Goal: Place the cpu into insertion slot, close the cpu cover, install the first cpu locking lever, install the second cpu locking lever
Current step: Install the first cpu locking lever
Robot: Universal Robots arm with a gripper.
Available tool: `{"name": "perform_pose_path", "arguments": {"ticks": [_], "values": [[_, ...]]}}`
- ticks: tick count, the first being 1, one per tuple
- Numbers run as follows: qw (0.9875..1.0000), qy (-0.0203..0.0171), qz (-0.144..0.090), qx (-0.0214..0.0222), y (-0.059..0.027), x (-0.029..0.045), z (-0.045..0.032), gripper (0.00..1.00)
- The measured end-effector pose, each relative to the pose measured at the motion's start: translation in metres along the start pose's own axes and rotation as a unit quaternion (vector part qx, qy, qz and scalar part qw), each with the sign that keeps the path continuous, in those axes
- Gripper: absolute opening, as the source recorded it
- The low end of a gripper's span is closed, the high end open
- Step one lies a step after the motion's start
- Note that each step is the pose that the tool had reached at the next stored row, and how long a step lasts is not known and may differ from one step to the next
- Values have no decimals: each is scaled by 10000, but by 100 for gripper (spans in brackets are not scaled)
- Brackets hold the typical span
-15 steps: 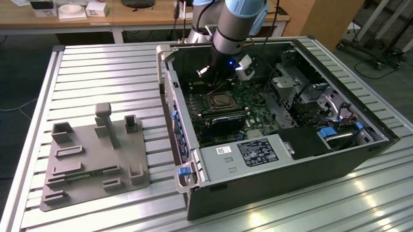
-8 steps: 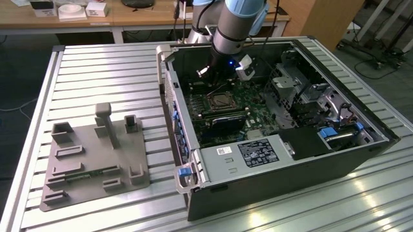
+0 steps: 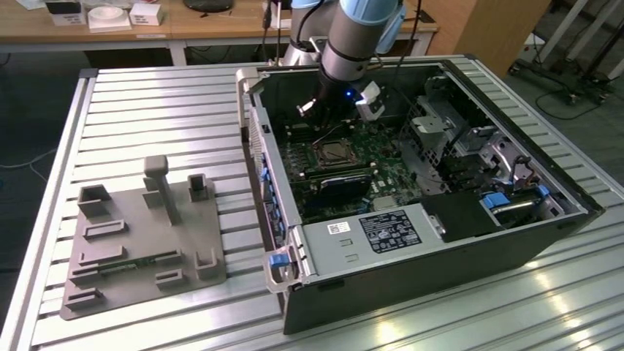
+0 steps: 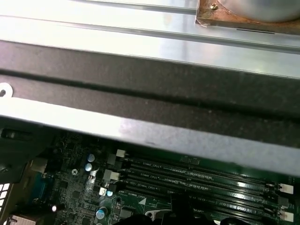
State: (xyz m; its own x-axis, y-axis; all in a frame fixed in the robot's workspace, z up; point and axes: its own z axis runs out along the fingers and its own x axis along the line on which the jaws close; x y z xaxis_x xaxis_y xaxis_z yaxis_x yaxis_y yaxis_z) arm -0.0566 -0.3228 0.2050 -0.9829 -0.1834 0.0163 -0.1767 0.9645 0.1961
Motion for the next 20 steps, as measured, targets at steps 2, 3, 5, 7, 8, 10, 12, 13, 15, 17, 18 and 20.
{"name": "perform_pose_path", "arguments": {"ticks": [2,3,5,7,8,10,12,13,15,17,18,20], "values": [[10000,1,-6,0,5,0,-8,11],[10000,2,-9,0,7,0,-14,11],[10000,3,-16,0,13,-1,-31,11],[10000,4,-23,0,18,0,-50,11],[10000,5,-25,0,20,0,-59,11],[10000,6,-31,0,24,0,-78,11],[10000,7,-35,0,27,1,-91,11],[10000,7,-38,-1,28,0,-94,11],[10000,7,-43,-7,28,0,-95,11],[10000,5,-50,-18,28,0,-93,11],[10000,5,-53,-20,28,-1,-85,11],[10000,7,-55,-20,26,-5,-60,11]]}}
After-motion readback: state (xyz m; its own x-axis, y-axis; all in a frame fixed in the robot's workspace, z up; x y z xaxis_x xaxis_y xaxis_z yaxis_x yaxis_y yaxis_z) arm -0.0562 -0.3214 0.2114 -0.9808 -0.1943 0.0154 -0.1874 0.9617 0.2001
